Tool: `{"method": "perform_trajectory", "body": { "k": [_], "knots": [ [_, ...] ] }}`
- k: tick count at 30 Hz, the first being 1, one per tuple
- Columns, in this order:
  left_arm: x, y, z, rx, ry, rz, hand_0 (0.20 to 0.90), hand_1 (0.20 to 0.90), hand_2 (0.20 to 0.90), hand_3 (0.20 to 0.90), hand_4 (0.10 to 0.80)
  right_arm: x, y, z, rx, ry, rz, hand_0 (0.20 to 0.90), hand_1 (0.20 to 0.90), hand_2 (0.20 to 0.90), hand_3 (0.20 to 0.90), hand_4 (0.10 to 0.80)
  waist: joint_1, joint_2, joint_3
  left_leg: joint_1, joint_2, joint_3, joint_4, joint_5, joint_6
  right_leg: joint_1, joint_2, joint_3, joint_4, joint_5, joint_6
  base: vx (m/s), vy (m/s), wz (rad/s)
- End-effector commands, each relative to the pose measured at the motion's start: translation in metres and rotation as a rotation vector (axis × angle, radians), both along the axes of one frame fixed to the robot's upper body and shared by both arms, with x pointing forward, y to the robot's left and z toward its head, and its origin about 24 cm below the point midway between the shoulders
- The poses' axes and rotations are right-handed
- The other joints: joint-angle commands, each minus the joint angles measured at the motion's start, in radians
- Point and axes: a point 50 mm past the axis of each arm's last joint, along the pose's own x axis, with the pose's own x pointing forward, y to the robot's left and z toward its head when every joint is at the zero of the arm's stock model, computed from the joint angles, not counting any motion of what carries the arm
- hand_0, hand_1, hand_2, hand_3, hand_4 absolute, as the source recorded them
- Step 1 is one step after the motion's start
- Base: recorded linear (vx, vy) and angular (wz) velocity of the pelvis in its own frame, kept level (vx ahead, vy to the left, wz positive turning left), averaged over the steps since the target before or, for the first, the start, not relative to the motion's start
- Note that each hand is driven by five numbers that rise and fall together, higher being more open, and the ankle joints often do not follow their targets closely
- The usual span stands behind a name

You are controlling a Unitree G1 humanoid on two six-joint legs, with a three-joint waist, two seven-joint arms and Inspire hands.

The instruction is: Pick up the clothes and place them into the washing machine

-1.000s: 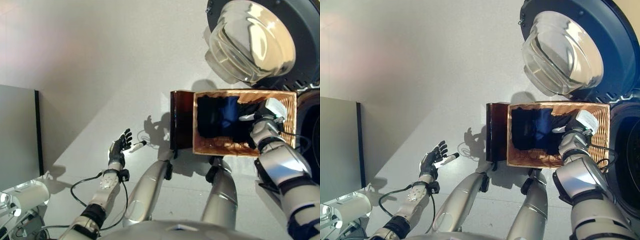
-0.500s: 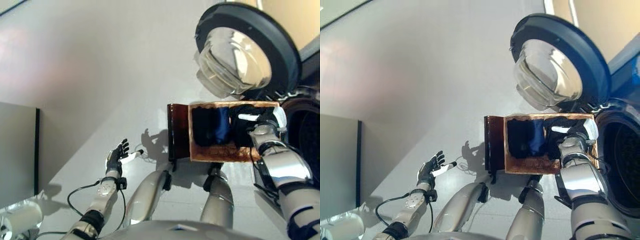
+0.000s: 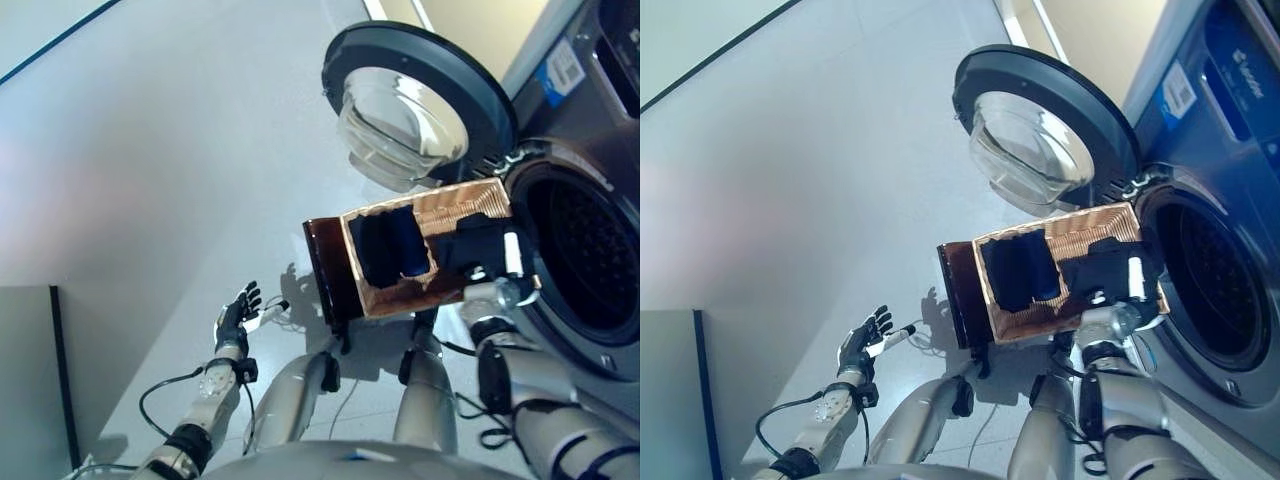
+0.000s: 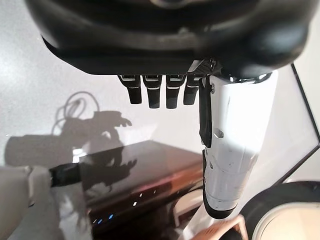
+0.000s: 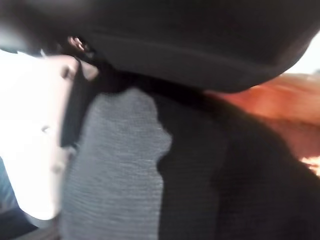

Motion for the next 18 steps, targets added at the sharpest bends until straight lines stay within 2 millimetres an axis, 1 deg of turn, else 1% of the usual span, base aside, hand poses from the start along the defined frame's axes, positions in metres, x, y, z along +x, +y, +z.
{"method": "perform_trajectory", "body": {
  "k": [1, 2, 4, 5, 10, 12, 13, 14, 17, 18],
  "knots": [
    [0.006, 0.004, 0.005, 0.003, -0.057, 0.059, 0.9, 0.9, 0.9, 0.9, 0.8, 0.027, -0.011, 0.066, -0.104, -0.313, -0.128, 0.2, 0.2, 0.2, 0.2, 0.3, 0.011, 0.04, 0.03, -0.109, 0.039, -0.104, 0.168, -0.084, -0.104, -0.002, 0.029, 0.022, 0.225, -0.203, -0.008, -0.065, -0.026, -0.19],
    [0.006, 0.004, 0.005, -0.002, -0.058, 0.074, 0.9, 0.9, 0.9, 0.9, 0.8, 0.031, -0.002, 0.073, -0.099, -0.358, -0.13, 0.2, 0.2, 0.2, 0.2, 0.3, 0.005, 0.04, 0.045, -0.135, 0.046, -0.099, 0.228, -0.107, -0.101, -0.026, 0.032, 0.025, 0.264, -0.212, -0.012, 0.043, -0.031, -0.18],
    [0.006, 0.003, 0.005, -0.007, -0.063, 0.077, 0.9, 0.9, 0.9, 0.9, 0.8, 0.031, 0.001, 0.076, -0.095, -0.376, -0.141, 0.2, 0.2, 0.2, 0.2, 0.3, 0.002, 0.039, 0.05, -0.157, 0.049, -0.095, 0.264, -0.123, -0.099, -0.041, 0.036, 0.028, 0.286, -0.22, -0.014, -0.045, -0.007, -0.17],
    [0.004, 0.004, 0.003, -0.002, -0.055, 0.081, 0.9, 0.9, 0.9, 0.9, 0.8, 0.032, 0.006, 0.08, -0.085, -0.407, -0.164, 0.2, 0.2, 0.2, 0.2, 0.3, -0.001, 0.042, 0.05, -0.175, 0.055, -0.091, 0.303, -0.144, -0.099, -0.062, 0.038, 0.026, 0.32, -0.233, -0.014, -0.028, -0.002, -0.08],
    [-0.002, 0.007, -0.002, 0.004, -0.027, 0.101, 0.9, 0.9, 0.9, 0.9, 0.8, 0.035, 0.016, 0.089, -0.075, -0.437, -0.185, 0.2, 0.2, 0.2, 0.2, 0.3, -0.011, 0.042, 0.048, -0.203, 0.066, -0.079, 0.368, -0.183, -0.099, -0.099, 0.04, 0.033, 0.374, -0.253, -0.011, 0.003, 0.033, -0.09],
    [-0.003, 0.007, -0.004, 0.001, -0.018, 0.114, 0.9, 0.9, 0.9, 0.9, 0.8, 0.037, 0.019, 0.094, -0.073, -0.453, -0.193, 0.2, 0.2, 0.2, 0.2, 0.3, -0.016, 0.044, 0.049, -0.21, 0.07, -0.072, 0.391, -0.198, -0.092, -0.111, 0.048, 0.044, 0.394, -0.259, -0.013, 0.016, 0.051, -0.12],
    [-0.005, 0.007, -0.004, -0.005, -0.016, 0.12, 0.9, 0.9, 0.9, 0.9, 0.8, 0.038, 0.019, 0.099, -0.082, -0.468, -0.201, 0.2, 0.2, 0.2, 0.2, 0.3, -0.018, 0.047, 0.052, -0.215, 0.075, -0.066, 0.403, -0.205, -0.086, -0.117, 0.054, 0.047, 0.399, -0.261, -0.017, 0.005, 0.028, -0.16],
    [-0.005, 0.007, -0.004, -0.006, -0.017, 0.121, 0.9, 0.9, 0.9, 0.9, 0.8, 0.038, 0.019, 0.1, -0.083, -0.467, -0.202, 0.2, 0.2, 0.2, 0.2, 0.3, -0.017, 0.047, 0.052, -0.217, 0.076, -0.065, 0.405, -0.207, -0.086, -0.119, 0.055, 0.048, 0.4, -0.261, -0.017, 0.004, 0.011, -0.19],
    [-0.009, 0.01, -0.007, 0.0, 0.0, 0.136, 0.9, 0.9, 0.9, 0.9, 0.8, 0.036, 0.012, 0.114, -0.101, -0.507, -0.253, 0.2, 0.2, 0.2, 0.2, 0.3, -0.017, 0.055, 0.05, -0.216, 0.08, -0.063, 0.413, -0.213, -0.08, -0.12, 0.063, 0.053, 0.405, -0.269, -0.021, 0.022, 0.003, -0.14],
    [-0.01, 0.01, -0.008, 0.001, -0.001, 0.137, 0.9, 0.9, 0.9, 0.9, 0.8, 0.035, 0.006, 0.121, -0.118, -0.526, -0.273, 0.2, 0.2, 0.2, 0.2, 0.3, -0.018, 0.058, 0.049, -0.21, 0.08, -0.062, 0.41, -0.214, -0.079, -0.118, 0.065, 0.055, 0.406, -0.273, -0.021, 0.05, 0.032, -0.23]
  ]
}}
